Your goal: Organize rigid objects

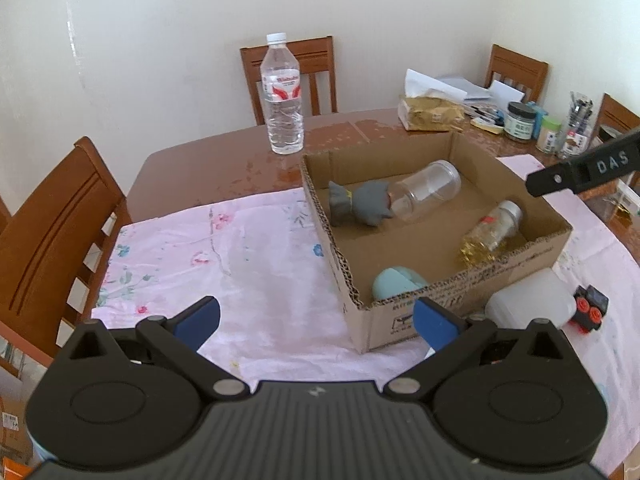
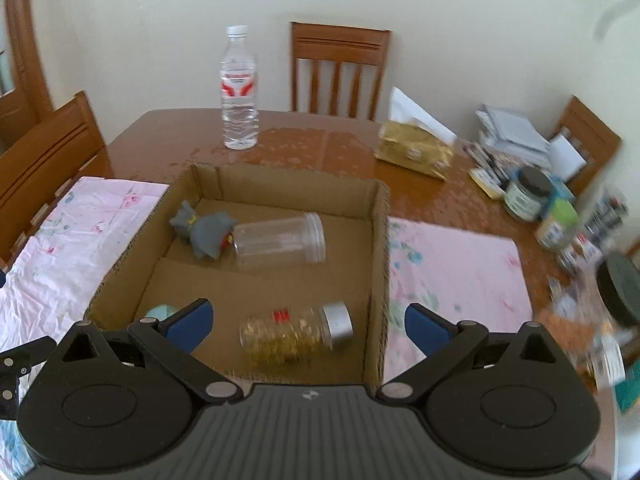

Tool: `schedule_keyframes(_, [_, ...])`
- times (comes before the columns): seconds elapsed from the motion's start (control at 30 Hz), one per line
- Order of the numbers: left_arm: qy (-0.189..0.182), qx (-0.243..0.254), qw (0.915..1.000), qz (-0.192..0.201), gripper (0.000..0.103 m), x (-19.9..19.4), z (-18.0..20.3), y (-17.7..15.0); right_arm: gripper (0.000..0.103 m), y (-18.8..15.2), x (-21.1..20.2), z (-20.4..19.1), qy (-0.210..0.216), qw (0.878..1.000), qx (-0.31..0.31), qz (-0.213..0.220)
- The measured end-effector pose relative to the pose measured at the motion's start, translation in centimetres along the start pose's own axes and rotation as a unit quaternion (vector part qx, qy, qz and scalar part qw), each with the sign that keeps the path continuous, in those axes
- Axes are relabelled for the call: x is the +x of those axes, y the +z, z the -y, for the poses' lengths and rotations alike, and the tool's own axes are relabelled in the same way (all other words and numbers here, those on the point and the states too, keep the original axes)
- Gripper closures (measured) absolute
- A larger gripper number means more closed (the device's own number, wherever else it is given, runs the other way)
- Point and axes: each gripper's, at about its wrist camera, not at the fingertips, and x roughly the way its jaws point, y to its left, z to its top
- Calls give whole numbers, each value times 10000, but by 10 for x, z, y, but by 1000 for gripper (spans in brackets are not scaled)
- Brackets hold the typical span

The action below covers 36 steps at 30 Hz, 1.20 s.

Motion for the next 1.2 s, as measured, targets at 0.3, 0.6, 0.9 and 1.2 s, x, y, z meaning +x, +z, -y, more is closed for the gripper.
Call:
schedule_keyframes(0.3, [-440,349,9984,-39,1,0,1,-16,0,-59,-23,-6,-648,9949,735,-229])
schedule_keyframes(0.6, [-769,440,9957,-282,1,0,6,-36,0,-104,-9,-17,-831,9892,921,-780])
schedule_keyframes(0.9, [-528,149,9968,-577,1,-4,16,-50,0,-115,21,-27,-406,9921,506,-1069])
schedule_keyframes(1.2, [-258,-84,9970,-730,1,-3,47,-52,0,-129,6,-22,138,9948,-204,-986])
